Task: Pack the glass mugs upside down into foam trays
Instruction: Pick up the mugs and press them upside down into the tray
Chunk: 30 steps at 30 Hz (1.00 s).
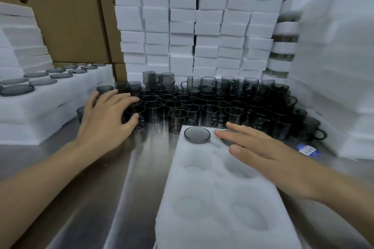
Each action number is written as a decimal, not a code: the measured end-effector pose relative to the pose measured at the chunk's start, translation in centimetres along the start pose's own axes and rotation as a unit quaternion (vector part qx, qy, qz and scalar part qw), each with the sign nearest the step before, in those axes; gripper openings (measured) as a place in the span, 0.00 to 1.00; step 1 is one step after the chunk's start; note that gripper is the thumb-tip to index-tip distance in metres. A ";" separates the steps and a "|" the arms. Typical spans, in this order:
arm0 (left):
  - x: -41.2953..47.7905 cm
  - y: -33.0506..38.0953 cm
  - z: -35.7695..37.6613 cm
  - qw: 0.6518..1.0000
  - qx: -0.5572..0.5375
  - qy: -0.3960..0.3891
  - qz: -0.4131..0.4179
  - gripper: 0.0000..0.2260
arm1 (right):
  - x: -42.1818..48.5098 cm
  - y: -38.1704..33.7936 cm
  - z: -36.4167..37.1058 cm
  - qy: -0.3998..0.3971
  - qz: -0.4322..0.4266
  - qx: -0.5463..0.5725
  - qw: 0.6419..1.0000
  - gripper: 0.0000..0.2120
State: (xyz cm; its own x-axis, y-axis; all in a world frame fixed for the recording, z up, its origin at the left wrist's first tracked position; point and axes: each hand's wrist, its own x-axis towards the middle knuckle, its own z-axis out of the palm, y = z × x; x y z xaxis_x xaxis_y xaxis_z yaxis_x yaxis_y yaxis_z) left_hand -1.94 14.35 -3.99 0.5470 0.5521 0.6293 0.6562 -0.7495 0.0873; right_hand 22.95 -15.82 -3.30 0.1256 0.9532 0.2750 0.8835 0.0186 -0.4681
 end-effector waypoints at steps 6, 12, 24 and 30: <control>-0.7 1.9 1.3 0.999 -0.032 0.007 0.014 0.09 | 0.1 0.1 -0.1 -0.003 -0.004 -0.008 1.000 0.22; -1.8 4.6 0.7 0.995 -0.082 -0.038 0.052 0.20 | -0.1 0.2 0.1 0.001 0.003 0.018 1.000 0.22; -2.3 7.1 -0.8 0.929 -0.361 0.065 -0.052 0.11 | -0.6 -0.3 -0.4 0.086 -0.003 -0.049 0.995 0.20; -4.6 12.2 -5.1 0.891 -0.434 0.105 0.082 0.13 | -1.1 -4.1 -0.3 0.210 -0.093 0.003 0.973 0.08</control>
State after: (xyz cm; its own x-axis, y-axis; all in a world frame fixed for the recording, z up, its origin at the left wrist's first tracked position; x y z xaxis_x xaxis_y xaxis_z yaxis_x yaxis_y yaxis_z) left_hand 0.87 0.75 -1.87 0.4286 0.3976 0.8113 -0.1223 -0.8641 0.4882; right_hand 19.30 -17.04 -1.41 0.1375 0.7259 0.6739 0.9063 0.1823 -0.3813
